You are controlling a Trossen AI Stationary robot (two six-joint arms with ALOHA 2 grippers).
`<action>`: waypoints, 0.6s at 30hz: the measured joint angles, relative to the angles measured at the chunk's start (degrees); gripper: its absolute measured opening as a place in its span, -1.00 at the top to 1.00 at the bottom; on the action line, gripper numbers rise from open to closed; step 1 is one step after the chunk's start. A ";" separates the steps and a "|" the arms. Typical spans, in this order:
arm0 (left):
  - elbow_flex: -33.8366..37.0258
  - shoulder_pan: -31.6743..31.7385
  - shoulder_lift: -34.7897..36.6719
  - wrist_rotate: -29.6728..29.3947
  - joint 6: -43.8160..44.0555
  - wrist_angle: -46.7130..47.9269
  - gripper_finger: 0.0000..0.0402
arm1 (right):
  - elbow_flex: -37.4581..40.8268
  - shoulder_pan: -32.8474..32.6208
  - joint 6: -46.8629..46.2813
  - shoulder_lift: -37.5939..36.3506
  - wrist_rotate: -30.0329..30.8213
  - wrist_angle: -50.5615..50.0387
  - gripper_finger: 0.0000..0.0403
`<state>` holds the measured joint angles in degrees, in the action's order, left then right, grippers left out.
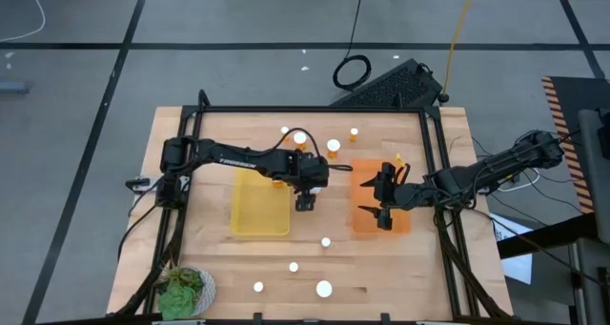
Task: Pick and place medicine bottles into bin by pill shape (circle, oval)
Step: Put the large orange pill bottle into the yellow bin
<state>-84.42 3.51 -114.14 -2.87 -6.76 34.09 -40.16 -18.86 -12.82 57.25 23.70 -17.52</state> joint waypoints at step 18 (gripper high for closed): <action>0.04 -0.69 -0.64 2.84 1.29 -0.77 -0.11 | -0.02 -0.01 0.02 0.00 0.02 -0.11 -0.47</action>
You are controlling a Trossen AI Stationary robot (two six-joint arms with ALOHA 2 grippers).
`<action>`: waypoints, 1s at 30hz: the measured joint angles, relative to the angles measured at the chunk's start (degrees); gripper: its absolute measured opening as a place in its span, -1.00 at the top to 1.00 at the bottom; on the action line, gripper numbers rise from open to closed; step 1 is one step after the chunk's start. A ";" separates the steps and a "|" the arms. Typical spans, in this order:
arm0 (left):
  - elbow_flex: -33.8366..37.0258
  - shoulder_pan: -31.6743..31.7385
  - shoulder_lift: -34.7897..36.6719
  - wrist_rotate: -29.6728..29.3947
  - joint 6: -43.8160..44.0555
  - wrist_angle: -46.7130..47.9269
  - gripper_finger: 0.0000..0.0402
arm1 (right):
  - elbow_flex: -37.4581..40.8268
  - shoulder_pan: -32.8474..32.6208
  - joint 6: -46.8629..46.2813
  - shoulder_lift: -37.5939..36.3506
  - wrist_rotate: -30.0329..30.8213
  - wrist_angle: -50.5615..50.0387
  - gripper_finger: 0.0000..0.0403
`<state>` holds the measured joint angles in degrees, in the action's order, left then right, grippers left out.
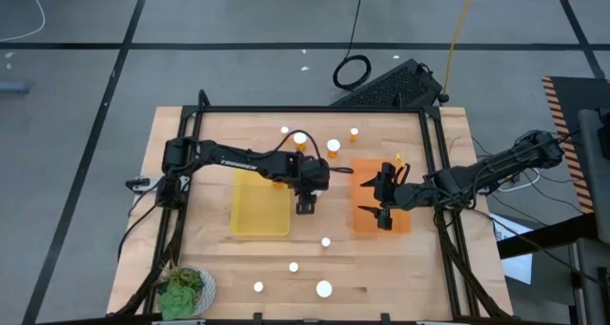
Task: Pick and place medicine bottles into bin by pill shape (circle, oval)
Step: Put the large orange pill bottle into the yellow bin
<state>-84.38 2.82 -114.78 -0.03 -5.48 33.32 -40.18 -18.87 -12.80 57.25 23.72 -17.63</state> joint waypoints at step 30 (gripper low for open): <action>-29.52 -4.30 0.24 -6.72 0.08 41.09 -0.12 | 0.02 0.02 -0.17 0.02 -0.02 -0.55 -0.47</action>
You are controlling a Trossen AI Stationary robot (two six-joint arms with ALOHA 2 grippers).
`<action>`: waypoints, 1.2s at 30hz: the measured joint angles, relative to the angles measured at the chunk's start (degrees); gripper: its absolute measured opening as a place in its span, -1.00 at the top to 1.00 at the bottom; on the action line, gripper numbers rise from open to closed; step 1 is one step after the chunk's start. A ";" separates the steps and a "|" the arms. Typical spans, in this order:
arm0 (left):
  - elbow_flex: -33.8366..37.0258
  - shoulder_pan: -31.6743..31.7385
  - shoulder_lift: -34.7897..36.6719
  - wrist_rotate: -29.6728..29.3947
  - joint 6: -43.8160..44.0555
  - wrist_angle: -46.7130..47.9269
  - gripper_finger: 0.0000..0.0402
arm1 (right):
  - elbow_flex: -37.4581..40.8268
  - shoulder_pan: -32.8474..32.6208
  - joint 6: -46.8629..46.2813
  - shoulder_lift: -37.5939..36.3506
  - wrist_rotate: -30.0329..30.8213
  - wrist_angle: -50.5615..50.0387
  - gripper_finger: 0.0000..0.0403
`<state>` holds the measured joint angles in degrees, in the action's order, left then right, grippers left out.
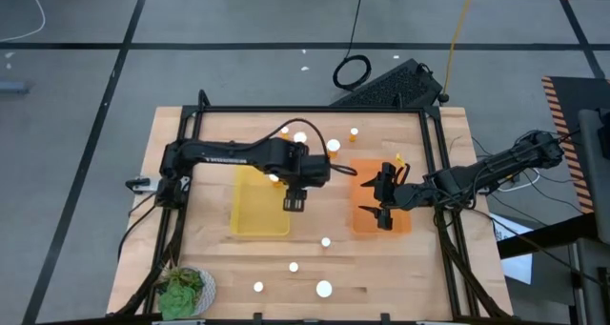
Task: Pick and place medicine bottles into bin by pill shape (circle, oval)
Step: Put the large orange pill bottle into the yellow bin
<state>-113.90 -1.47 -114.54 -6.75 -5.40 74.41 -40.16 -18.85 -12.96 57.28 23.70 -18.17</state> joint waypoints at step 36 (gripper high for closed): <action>56.93 7.69 31.48 -7.40 18.10 -24.14 -0.07 | 0.78 -1.68 -1.07 0.04 0.24 5.52 -0.47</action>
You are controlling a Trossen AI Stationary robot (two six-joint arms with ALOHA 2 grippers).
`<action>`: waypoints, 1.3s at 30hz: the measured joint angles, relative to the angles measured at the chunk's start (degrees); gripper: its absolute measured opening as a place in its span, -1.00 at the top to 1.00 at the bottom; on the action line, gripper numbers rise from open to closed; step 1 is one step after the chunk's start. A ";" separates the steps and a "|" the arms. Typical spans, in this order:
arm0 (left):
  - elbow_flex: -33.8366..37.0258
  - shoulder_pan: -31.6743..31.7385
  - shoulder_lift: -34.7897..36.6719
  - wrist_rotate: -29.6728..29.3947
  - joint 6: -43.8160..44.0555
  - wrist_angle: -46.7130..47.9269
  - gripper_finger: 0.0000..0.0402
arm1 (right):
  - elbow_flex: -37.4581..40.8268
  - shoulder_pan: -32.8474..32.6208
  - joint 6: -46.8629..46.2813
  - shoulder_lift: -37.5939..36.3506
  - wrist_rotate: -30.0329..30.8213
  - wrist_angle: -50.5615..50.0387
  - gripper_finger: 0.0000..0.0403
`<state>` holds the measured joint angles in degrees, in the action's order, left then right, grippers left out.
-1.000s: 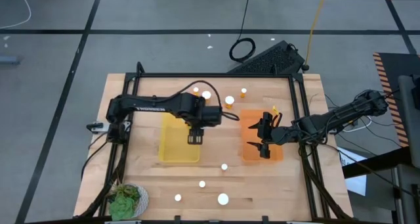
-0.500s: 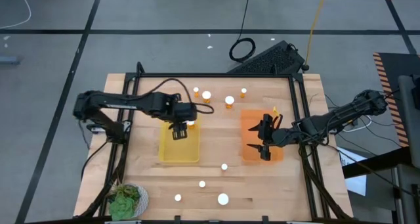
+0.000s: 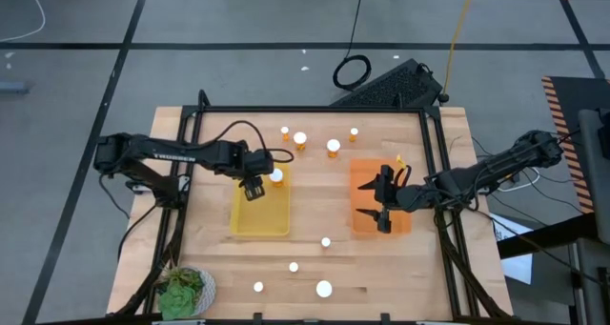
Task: Pick and place medicine bottles into bin by pill shape (circle, oval)
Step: Put the large orange pill bottle into the yellow bin, then put the small orange pill bottle into the orange bin
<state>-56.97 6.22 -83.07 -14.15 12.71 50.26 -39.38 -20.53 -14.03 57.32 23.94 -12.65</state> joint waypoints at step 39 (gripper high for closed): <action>7.66 3.45 0.00 -2.26 3.95 -8.39 -0.51 | 4.58 0.07 3.18 0.02 -0.15 7.99 -0.47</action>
<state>-49.31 9.67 -83.07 -16.42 16.66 41.87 -34.81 -20.47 -10.85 57.34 23.79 -4.67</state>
